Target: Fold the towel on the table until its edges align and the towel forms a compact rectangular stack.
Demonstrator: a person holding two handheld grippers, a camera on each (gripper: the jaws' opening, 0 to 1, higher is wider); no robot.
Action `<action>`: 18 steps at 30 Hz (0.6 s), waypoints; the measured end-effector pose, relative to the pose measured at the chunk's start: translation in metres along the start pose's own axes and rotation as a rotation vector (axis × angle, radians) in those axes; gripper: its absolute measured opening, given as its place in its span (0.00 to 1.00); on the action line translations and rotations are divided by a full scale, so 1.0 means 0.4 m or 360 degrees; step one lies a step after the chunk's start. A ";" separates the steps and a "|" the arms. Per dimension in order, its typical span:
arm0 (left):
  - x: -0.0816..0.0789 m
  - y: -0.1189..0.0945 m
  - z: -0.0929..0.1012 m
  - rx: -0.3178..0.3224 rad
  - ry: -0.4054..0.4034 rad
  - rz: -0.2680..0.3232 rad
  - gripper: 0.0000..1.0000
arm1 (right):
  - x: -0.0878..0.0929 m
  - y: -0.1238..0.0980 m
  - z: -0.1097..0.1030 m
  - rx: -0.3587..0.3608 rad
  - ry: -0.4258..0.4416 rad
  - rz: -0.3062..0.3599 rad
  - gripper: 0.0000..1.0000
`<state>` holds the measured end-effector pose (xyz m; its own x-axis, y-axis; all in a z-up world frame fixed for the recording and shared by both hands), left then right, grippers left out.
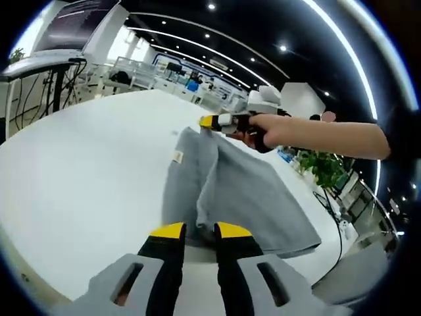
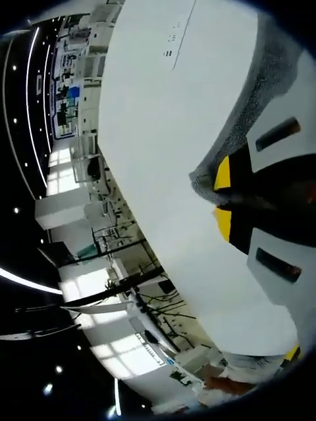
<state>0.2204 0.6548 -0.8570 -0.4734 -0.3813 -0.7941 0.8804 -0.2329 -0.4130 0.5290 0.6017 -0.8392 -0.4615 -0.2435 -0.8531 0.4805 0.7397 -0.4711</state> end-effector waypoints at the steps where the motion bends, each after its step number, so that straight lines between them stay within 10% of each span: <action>1: 0.000 0.000 0.000 0.0008 0.0005 -0.0007 0.22 | 0.001 -0.002 -0.004 -0.0010 -0.0007 0.0000 0.09; 18: -0.002 0.006 -0.040 -0.0237 0.0150 -0.0109 0.22 | -0.005 -0.022 -0.004 -0.0096 -0.0077 -0.0020 0.23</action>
<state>0.2234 0.6688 -0.8645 -0.5338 -0.2821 -0.7972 0.8439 -0.1179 -0.5234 0.5245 0.5969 -0.8328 -0.4301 -0.2817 -0.8577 0.4286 0.7725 -0.4686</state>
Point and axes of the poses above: the point that each gripper's makers call its tool centre point, and the gripper's own axes: y roughly forward along the fingers, z roughly to its right, x roughly out of its underside, the point moved 7 cm from there along -y, roughly backward along the fingers, and after that the axes turned 2 degrees about x, right-handed, at the moved point
